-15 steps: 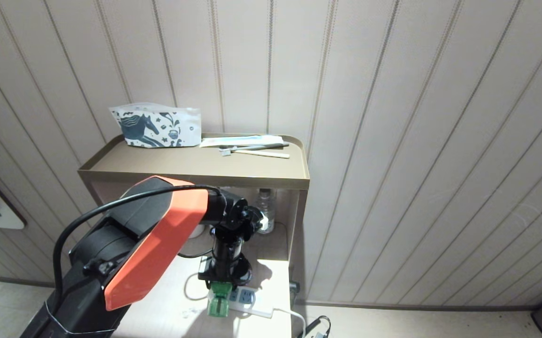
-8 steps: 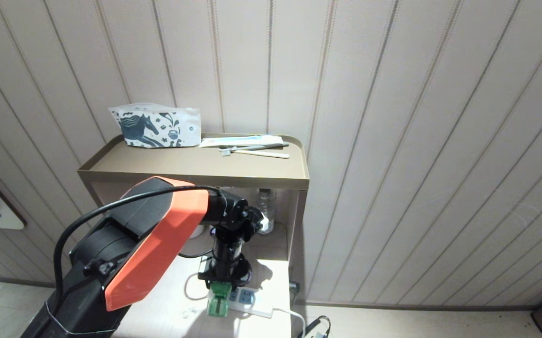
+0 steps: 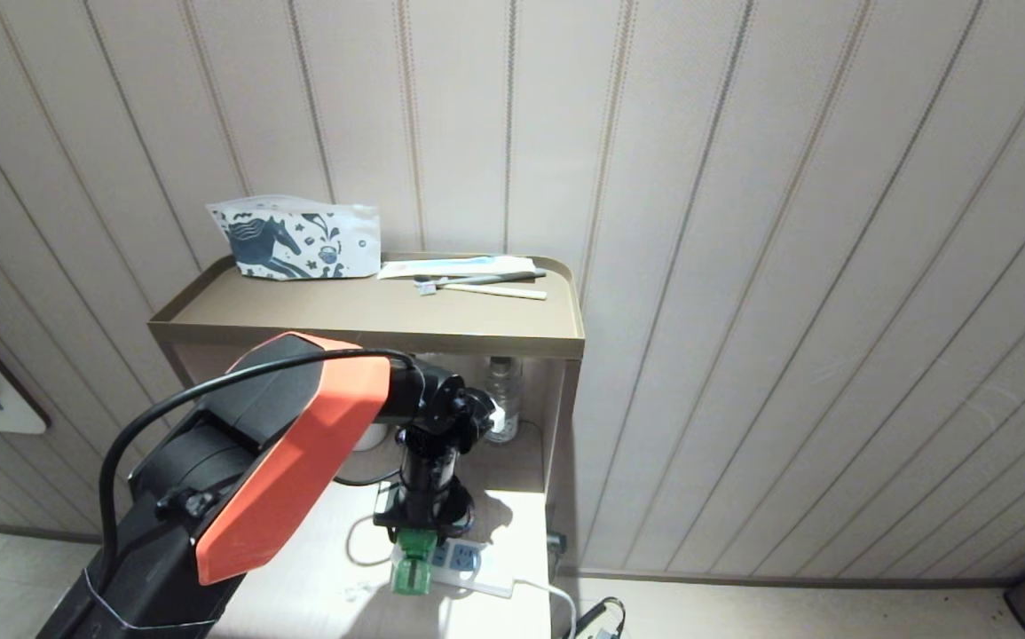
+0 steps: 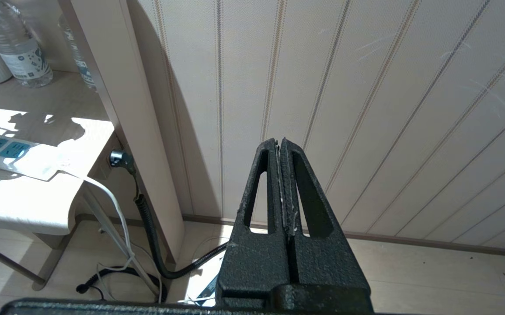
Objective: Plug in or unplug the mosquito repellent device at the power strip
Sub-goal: Insert the plug into the socket
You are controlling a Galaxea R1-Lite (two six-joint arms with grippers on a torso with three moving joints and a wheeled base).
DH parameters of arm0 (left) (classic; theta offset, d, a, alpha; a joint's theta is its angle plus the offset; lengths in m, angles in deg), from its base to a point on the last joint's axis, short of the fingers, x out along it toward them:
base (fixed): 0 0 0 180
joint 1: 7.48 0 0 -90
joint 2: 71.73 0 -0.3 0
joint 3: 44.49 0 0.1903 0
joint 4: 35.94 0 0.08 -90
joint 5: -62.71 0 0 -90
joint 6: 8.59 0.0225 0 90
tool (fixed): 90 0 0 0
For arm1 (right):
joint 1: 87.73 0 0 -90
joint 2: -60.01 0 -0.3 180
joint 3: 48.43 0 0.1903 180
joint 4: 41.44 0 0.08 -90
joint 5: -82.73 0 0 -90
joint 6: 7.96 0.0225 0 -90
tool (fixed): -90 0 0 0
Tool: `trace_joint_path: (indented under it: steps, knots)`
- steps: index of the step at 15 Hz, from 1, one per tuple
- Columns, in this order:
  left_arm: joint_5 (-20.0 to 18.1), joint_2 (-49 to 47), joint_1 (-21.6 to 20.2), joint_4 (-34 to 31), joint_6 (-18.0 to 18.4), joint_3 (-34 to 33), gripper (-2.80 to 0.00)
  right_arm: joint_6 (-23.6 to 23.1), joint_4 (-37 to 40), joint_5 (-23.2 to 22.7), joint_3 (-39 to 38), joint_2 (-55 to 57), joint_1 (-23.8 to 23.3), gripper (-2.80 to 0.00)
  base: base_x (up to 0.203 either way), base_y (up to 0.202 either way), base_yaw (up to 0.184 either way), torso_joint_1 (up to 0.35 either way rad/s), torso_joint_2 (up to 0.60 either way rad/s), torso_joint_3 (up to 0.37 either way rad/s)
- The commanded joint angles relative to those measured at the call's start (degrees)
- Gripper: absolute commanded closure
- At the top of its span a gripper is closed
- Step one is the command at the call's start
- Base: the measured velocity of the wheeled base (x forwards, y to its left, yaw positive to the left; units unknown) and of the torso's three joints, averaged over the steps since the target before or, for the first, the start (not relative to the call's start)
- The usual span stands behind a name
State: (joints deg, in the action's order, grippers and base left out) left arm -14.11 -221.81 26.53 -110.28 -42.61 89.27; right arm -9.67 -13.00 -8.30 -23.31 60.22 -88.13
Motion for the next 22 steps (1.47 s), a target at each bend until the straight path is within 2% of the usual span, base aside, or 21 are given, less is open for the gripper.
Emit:
trace_joint_path:
  steps: [1, 22]
  knots:
    - [2.0, -1.17, 0.0, -0.15, -0.18, 0.09, 0.0, 0.04, 0.03, -0.02, 0.0, -0.03, -0.04, 0.0, 0.0, 0.0, 0.0, 0.0, 0.0, 0.0]
    - [0.99, -0.56, -0.09, -0.23, 0.26, -0.52, 0.0, 0.04, 0.03, -0.02, 0.0, -0.03, -0.04, 0.0, 0.0, 0.0, 0.0, 0.0, 0.0, 0.0]
